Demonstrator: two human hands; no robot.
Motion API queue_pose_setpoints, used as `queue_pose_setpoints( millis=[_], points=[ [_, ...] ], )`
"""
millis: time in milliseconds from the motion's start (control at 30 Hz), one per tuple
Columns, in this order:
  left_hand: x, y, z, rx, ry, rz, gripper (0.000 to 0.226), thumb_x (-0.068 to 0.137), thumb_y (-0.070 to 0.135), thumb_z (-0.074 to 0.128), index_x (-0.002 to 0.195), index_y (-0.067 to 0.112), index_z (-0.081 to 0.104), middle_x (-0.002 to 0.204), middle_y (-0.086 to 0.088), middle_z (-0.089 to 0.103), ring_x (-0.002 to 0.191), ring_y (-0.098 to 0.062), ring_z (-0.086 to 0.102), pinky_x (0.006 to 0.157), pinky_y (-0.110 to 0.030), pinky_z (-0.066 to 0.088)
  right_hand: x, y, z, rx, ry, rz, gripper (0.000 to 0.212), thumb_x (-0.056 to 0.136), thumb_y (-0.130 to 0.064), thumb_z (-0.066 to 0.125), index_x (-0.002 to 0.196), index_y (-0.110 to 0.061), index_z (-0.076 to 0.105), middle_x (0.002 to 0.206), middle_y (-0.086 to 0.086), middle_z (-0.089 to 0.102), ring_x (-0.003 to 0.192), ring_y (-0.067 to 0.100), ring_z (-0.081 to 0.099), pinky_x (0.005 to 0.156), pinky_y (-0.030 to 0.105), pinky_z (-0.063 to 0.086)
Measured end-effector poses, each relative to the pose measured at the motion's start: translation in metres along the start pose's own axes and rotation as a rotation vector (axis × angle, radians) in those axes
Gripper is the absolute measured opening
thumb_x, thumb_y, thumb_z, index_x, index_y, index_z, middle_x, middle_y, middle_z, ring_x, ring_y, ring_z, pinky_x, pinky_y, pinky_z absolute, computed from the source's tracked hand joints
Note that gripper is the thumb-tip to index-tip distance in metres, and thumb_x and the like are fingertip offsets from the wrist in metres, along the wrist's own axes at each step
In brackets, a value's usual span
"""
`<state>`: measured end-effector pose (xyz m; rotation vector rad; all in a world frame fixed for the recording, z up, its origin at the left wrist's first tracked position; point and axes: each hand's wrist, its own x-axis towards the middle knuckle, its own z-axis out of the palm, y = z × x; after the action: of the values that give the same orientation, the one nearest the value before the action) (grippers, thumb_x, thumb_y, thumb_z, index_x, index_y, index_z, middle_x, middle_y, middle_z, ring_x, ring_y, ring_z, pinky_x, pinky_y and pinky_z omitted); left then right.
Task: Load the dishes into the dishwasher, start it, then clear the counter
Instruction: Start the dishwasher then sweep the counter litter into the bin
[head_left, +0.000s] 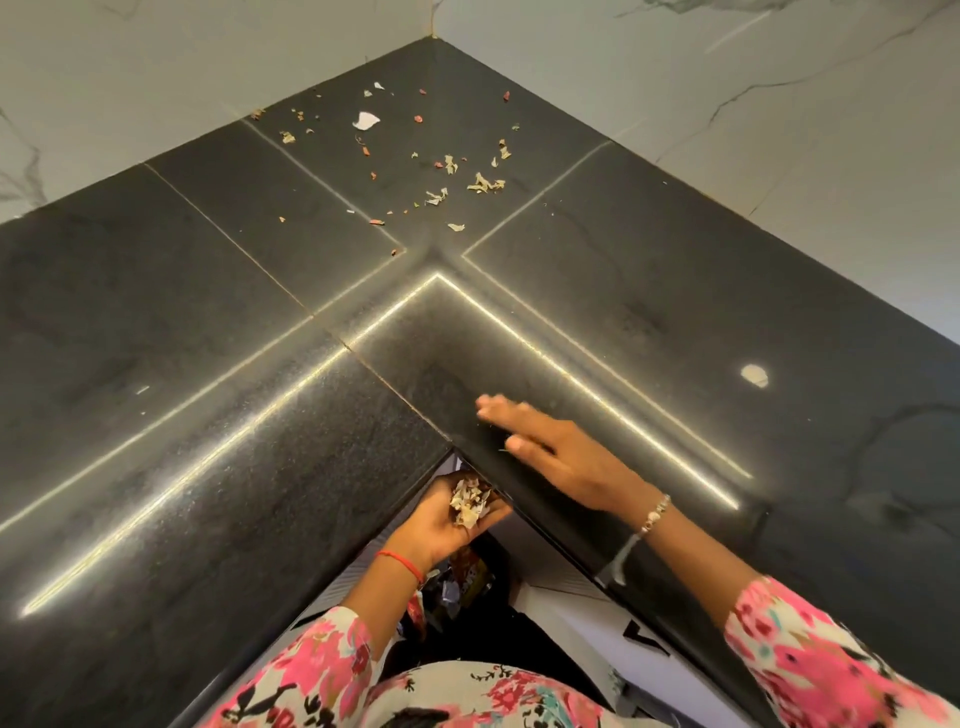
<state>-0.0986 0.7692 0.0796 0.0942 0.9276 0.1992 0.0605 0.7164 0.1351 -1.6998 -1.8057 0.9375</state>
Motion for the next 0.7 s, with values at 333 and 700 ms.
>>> queue_pose_setpoints(
  millis=[333,700],
  points=[
    [0.004,-0.004,0.001,0.052,-0.035,-0.015,0.061,0.097,0.013,0.025,0.06,0.003,0.072,0.066,-0.012,0.069,0.057,-0.019,0.068,0.049,-0.029,0.056,-0.016,-0.015,0.058,-0.532,0.091,0.186,0.077,0.089,-0.064,0.0,0.148,-0.014,0.002,0.154,-0.004,-0.008,0.143,0.007,-0.013,0.117,0.03,-0.008],
    [0.004,0.001,-0.006,0.024,-0.045,0.024,0.046,0.096,0.018,0.032,0.083,-0.004,0.07,0.082,-0.022,0.07,0.069,-0.033,0.07,0.057,-0.043,0.057,0.004,-0.025,0.04,-0.248,0.161,0.155,0.054,0.101,-0.037,0.027,0.148,-0.016,0.013,0.156,-0.004,0.006,0.141,0.0,-0.004,0.119,0.026,0.0]
  ],
)
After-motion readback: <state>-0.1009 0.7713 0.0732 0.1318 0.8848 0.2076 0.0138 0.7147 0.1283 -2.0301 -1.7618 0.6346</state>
